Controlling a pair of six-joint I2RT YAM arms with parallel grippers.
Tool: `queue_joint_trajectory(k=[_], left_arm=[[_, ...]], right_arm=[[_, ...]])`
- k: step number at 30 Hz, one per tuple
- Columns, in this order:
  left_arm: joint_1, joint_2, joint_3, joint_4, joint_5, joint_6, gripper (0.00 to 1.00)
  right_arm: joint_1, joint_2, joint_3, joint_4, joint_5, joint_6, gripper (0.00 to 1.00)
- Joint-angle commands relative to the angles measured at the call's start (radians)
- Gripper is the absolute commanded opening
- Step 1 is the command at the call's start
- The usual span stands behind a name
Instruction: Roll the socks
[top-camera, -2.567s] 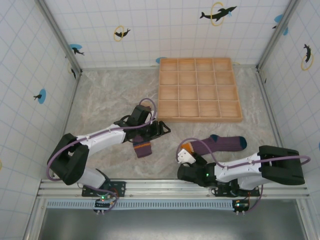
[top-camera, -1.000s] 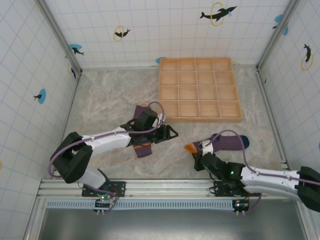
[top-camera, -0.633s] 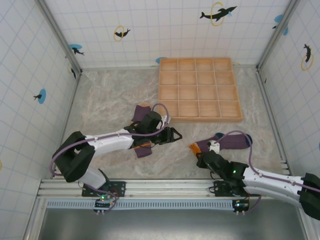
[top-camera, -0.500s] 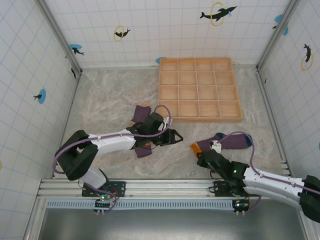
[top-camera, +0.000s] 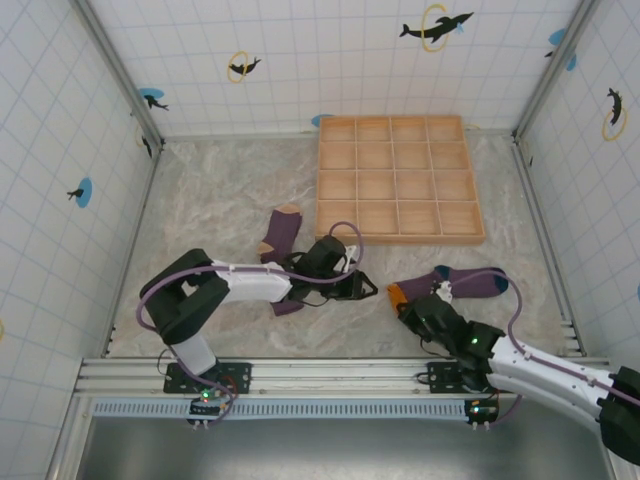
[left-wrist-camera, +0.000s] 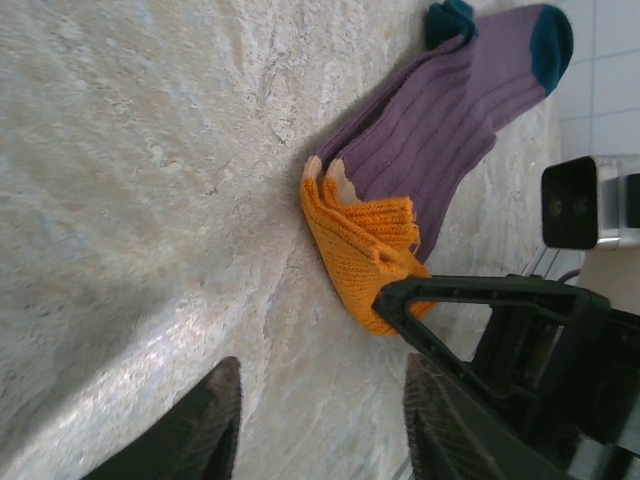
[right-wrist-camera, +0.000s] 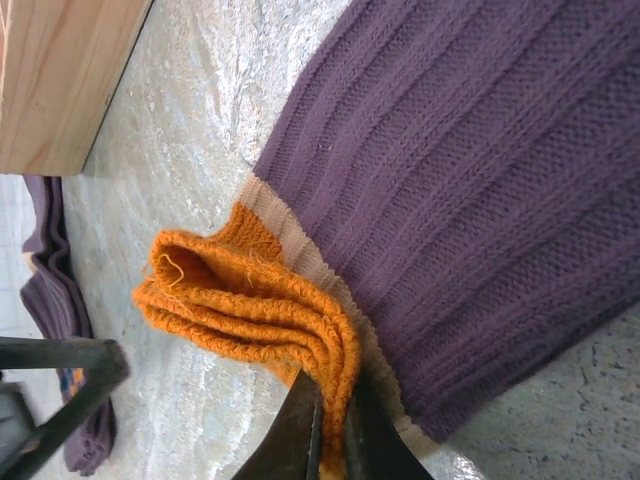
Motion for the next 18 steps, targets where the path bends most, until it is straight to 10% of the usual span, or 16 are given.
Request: queue_joint_trajectory(k=[1,18], left_arm=[[-0.017,0.052,0.045,0.047,-0.003,0.016,0.42],[-0.048,0.241,0.136,0.134,-0.027,-0.105,0.42]], right_arm=[[-0.025,-0.025,-0.066,-0.22,-0.02,0.051,0.0],[-0.042,-0.021,-0.073,-0.257,-0.043,0.061,0.0]])
